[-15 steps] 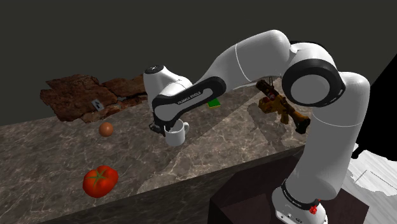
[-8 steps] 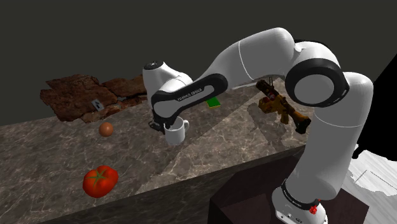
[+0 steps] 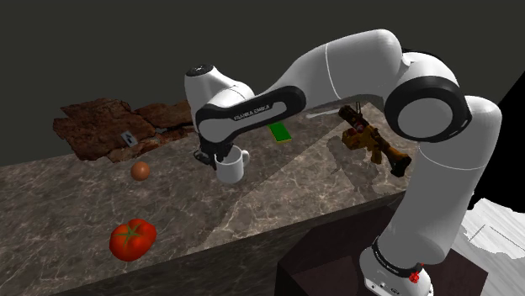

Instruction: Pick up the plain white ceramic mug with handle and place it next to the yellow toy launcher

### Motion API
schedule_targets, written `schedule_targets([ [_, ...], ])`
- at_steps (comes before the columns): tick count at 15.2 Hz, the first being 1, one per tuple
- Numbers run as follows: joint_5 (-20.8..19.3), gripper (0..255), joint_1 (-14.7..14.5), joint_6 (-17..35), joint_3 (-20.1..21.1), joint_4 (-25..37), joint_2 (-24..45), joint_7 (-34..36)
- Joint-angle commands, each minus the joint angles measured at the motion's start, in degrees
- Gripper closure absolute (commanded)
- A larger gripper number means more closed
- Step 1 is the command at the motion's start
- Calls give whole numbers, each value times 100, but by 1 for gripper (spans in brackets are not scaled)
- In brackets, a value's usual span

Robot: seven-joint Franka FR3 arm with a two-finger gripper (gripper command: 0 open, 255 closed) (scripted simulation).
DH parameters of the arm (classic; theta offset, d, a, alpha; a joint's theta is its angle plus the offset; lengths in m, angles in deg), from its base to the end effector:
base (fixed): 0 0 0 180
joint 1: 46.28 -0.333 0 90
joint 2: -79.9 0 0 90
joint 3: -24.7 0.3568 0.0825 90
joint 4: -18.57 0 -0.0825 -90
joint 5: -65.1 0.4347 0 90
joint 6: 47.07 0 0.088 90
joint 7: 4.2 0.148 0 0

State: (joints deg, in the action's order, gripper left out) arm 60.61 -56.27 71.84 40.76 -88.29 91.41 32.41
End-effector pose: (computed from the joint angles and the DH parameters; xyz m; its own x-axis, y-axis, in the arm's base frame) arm 0.6014 0.2789 0.3899 0.9881 -0.1522 0.0227 -0.1523 -0.9883 0.0006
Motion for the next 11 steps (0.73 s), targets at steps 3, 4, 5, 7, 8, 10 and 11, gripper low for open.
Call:
schedule_targets([
  [3, 44, 255, 7, -293, 10, 184, -113, -31],
  [4, 53, 255, 8, -364, 12, 235, -135, -38],
  [5, 61, 255, 9, -436, 13, 288, -155, -44],
  [7, 75, 255, 11, -580, 16, 397, -192, -55],
  [8, 82, 255, 11, -652, 18, 453, -208, -60],
  [10, 94, 255, 12, -798, 20, 571, -238, -70],
  [11, 99, 255, 12, -871, 22, 632, -251, -74],
])
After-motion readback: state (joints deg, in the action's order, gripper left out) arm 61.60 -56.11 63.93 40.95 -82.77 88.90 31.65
